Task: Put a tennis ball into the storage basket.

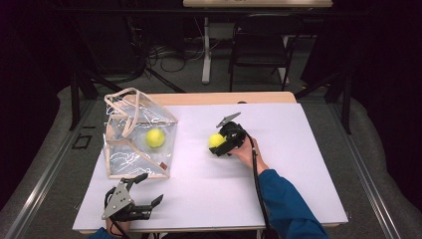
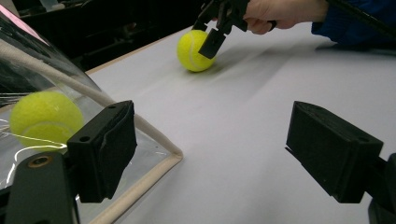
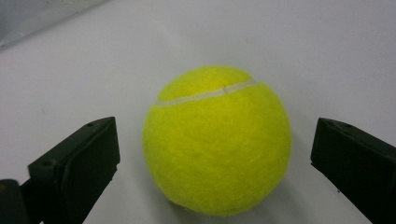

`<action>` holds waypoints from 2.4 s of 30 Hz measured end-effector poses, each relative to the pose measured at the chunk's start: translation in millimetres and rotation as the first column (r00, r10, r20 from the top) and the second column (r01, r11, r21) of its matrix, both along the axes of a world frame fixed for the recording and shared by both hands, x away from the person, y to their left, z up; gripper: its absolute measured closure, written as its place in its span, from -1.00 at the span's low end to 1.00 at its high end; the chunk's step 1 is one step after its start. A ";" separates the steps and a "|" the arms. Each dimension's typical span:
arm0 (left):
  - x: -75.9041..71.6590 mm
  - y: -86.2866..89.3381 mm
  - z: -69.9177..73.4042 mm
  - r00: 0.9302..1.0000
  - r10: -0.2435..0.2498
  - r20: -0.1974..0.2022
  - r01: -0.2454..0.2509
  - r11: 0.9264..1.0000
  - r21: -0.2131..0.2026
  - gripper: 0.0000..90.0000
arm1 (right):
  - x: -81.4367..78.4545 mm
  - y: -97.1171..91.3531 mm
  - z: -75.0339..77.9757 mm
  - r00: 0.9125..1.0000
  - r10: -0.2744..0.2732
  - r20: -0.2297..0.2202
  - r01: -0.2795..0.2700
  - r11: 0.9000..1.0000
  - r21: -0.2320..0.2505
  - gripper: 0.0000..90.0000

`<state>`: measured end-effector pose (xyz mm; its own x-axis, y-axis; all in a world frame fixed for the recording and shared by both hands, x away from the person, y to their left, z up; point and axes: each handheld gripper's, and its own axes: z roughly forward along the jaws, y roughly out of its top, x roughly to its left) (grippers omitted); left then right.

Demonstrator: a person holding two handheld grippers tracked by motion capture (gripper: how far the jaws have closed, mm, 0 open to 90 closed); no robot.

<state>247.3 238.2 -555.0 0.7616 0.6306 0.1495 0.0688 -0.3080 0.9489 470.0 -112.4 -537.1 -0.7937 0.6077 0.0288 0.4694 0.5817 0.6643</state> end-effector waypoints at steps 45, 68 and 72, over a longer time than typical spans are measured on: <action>-0.4 0.1 0.2 1.000 0.002 0.002 -0.002 1.000 -0.003 -0.64 | -10.5 -9.8 11.7 0.999 -0.013 0.044 0.011 0.999 0.051 -0.42; -0.5 0.3 0.3 1.000 0.005 0.002 -0.005 1.000 -0.003 -0.64 | -21.5 -11.7 27.7 0.995 -0.009 0.103 0.001 0.997 0.079 -0.42; -0.6 0.3 0.4 1.000 0.006 0.003 -0.006 1.000 -0.003 -0.64 | -22.7 -11.7 29.9 0.994 -0.006 0.109 -0.003 0.997 0.078 -0.42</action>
<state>246.7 238.5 -554.6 0.7577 0.6353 0.1497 0.0679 -0.3049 0.9500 447.3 -124.0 -507.1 -0.7938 0.6081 -0.0104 0.3926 0.5254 0.7548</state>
